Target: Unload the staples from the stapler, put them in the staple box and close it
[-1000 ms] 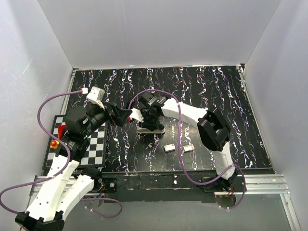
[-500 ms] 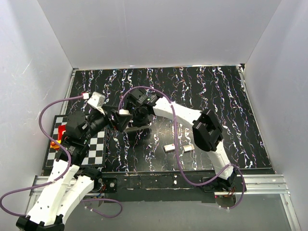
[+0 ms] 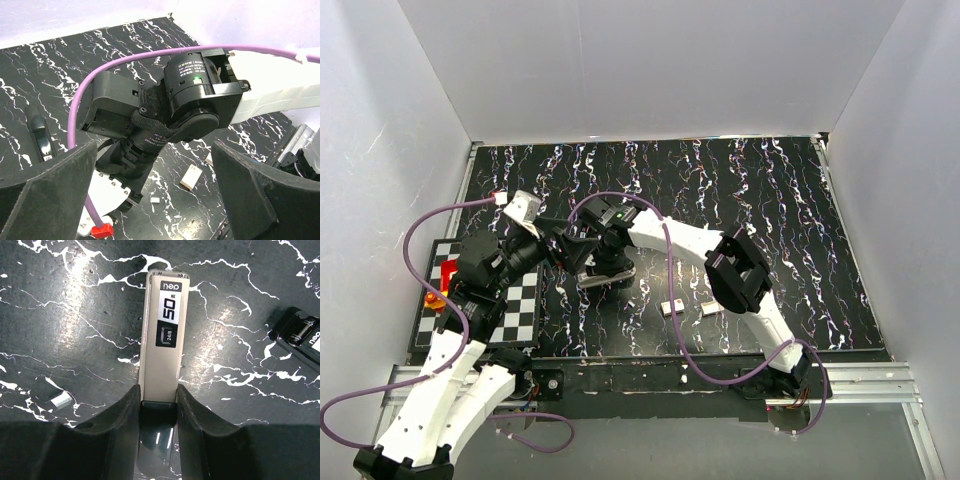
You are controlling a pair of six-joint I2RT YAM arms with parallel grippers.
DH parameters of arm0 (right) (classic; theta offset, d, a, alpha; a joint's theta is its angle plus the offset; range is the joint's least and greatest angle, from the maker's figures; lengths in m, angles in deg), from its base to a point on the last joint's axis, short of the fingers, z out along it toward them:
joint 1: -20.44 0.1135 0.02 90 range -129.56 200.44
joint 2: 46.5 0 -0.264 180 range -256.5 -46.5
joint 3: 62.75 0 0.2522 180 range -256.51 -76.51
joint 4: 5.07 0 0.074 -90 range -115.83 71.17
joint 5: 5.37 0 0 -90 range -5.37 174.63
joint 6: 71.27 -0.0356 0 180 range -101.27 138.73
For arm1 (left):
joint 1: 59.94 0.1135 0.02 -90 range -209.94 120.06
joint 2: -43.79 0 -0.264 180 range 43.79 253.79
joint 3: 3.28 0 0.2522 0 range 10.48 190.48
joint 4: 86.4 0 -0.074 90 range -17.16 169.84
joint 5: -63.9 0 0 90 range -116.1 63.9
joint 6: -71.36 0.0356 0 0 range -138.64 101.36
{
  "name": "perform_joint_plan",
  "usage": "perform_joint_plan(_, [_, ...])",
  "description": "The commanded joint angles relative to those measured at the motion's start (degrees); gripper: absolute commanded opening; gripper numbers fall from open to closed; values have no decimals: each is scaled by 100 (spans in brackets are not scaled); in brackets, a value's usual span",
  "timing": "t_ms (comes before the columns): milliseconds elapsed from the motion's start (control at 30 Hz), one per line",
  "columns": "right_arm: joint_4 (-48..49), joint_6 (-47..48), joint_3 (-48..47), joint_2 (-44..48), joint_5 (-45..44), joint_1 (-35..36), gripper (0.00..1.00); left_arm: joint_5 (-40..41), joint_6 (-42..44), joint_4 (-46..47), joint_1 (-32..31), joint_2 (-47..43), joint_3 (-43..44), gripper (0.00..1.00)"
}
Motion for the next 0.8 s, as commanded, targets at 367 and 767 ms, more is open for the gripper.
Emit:
perform_joint_plan(367, [178,-201,-191,344,185,36,88,-317,145,176,-16,-12,-63,98])
perform_joint_plan(767, [1521,-930,2127,2478,-175,-412,91,-747,268,361,-16,-232,-28,98])
